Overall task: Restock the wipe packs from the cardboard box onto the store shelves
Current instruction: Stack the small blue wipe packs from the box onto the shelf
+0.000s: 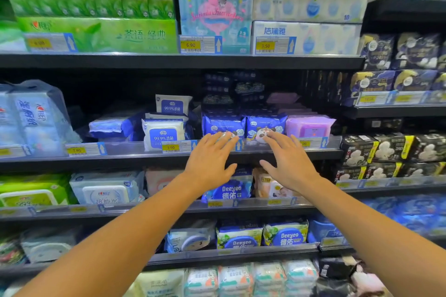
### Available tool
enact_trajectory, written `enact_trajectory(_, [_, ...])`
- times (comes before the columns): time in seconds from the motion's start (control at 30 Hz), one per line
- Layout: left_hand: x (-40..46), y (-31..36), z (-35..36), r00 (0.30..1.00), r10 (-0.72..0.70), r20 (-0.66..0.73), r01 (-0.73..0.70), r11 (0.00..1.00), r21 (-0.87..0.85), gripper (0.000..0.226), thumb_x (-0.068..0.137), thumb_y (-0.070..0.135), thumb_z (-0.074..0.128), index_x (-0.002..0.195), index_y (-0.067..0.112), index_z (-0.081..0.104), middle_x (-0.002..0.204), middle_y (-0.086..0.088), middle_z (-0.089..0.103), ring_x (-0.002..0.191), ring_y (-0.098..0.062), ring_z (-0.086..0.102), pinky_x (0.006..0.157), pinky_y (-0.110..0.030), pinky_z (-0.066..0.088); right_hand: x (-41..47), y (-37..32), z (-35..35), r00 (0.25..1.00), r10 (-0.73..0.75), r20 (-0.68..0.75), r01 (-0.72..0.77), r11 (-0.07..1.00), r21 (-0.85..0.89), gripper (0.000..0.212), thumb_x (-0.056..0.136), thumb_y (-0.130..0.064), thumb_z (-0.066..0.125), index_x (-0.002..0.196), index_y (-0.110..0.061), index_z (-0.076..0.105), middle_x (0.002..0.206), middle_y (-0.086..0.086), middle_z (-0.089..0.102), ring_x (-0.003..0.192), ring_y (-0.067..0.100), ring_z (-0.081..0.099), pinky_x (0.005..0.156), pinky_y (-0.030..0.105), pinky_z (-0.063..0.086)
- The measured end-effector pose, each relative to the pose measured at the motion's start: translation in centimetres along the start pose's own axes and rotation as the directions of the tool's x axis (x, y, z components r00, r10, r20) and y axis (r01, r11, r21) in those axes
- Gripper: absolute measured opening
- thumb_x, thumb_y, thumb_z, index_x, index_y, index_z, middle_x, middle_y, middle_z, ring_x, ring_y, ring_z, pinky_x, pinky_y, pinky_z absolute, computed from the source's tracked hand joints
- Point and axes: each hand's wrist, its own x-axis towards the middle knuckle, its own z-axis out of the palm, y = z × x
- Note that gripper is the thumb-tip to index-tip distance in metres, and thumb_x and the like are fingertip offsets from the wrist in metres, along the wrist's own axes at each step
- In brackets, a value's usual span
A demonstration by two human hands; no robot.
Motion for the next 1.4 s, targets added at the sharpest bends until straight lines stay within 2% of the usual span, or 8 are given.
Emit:
enact_trajectory(0.2, [-5.0,-1.7,-0.2,0.995,0.024,-0.098,-0.039,0.988,-0.152,0.066,0.096,0.041,0.055,0.155,0.023,0.032,0.158,0.002,0.035,0.145,-0.019,0.033,0.116,-0.04,0.037,-2.6,-1.8,-0.2,0.995,-0.053,-0.082,0.067,0.983,0.172,0.056,0.09,-0.03,0.068,0.142,-0.017,0.05,0.147,0.003,0.044,0.14,0.023,0.036,0.116,0.042,0.034])
enact_trajectory(0.33, [-10.2,-1.3,2.6,0.99,0.084,-0.111,-0.103,0.977,-0.185,0.059,0.092,0.034,0.062,0.146,0.02,0.047,0.148,0.001,0.048,0.135,-0.02,0.046,0.109,-0.037,0.045,-6.0,-3.8,2.1,0.987,-0.158,0.005,0.149,0.946,0.289,0.055,0.09,-0.029,0.068,0.141,-0.018,0.051,0.142,-0.002,0.05,0.136,0.015,0.04,0.114,0.029,0.034])
enact_trajectory(0.53, [-19.2,-0.9,9.2,0.997,0.07,0.031,-0.06,0.967,-0.249,0.059,0.079,0.033,0.077,0.134,0.021,0.058,0.137,-0.002,0.06,0.12,-0.023,0.06,0.095,-0.04,0.056,-12.7,-6.7,7.7,0.958,-0.16,0.239,0.049,0.91,0.413,0.055,0.098,-0.031,0.06,0.149,-0.023,0.042,0.151,-0.004,0.043,0.142,0.012,0.034,0.115,0.028,0.032])
enact_trajectory(0.67, [-25.1,-1.1,14.4,0.963,0.062,0.263,0.005,0.969,-0.246,0.06,0.074,0.036,0.077,0.129,0.017,0.063,0.129,-0.007,0.065,0.114,-0.03,0.065,0.094,-0.042,0.056,-17.6,-8.0,11.9,0.906,-0.157,0.394,-0.027,0.905,0.425,0.054,0.096,-0.028,0.062,0.146,-0.019,0.046,0.149,0.0,0.047,0.14,0.018,0.039,0.114,0.029,0.031])
enact_trajectory(0.77, [-29.6,-0.4,17.9,0.886,-0.006,0.463,0.12,0.969,-0.217,0.06,0.083,0.051,0.047,0.132,0.019,0.062,0.134,-0.01,0.062,0.121,-0.034,0.06,0.102,-0.045,0.05,-21.3,-9.4,15.1,0.852,-0.169,0.495,-0.072,0.899,0.431,0.054,0.096,-0.031,0.063,0.145,-0.017,0.048,0.148,0.004,0.049,0.14,0.023,0.041,0.115,0.04,0.035])
enact_trajectory(0.83, [-32.2,0.3,20.1,0.833,-0.006,0.554,0.144,0.968,-0.206,0.068,0.082,0.056,0.034,0.135,0.021,0.06,0.14,-0.009,0.058,0.128,-0.032,0.055,0.108,-0.045,0.044,-23.6,-10.4,17.0,0.793,-0.195,0.578,-0.077,0.908,0.412,0.054,0.098,-0.034,0.059,0.148,-0.017,0.045,0.15,0.004,0.047,0.141,0.023,0.039,0.115,0.036,0.033])
enact_trajectory(1.07, [-38.0,3.4,24.5,0.66,0.083,0.747,0.1,0.975,-0.197,0.056,0.096,0.045,0.052,0.147,0.023,0.046,0.15,-0.003,0.045,0.138,-0.024,0.04,0.115,-0.038,0.03,-28.9,-12.5,22.1,0.572,-0.297,0.764,0.006,0.933,0.359,0.061,0.098,-0.042,0.056,0.151,-0.019,0.038,0.155,0.005,0.041,0.144,0.023,0.032,0.118,0.036,0.027])
enact_trajectory(1.4, [-39.6,7.7,30.3,0.336,0.224,0.915,0.118,0.954,-0.277,0.056,0.096,0.028,0.056,0.149,0.023,0.039,0.149,-0.006,0.04,0.131,-0.028,0.043,0.1,-0.041,0.044,-30.2,-13.1,26.9,0.367,-0.306,0.878,0.025,0.947,0.32,0.058,0.099,-0.04,0.053,0.151,-0.02,0.038,0.153,0.004,0.042,0.141,0.025,0.036,0.114,0.036,0.032])
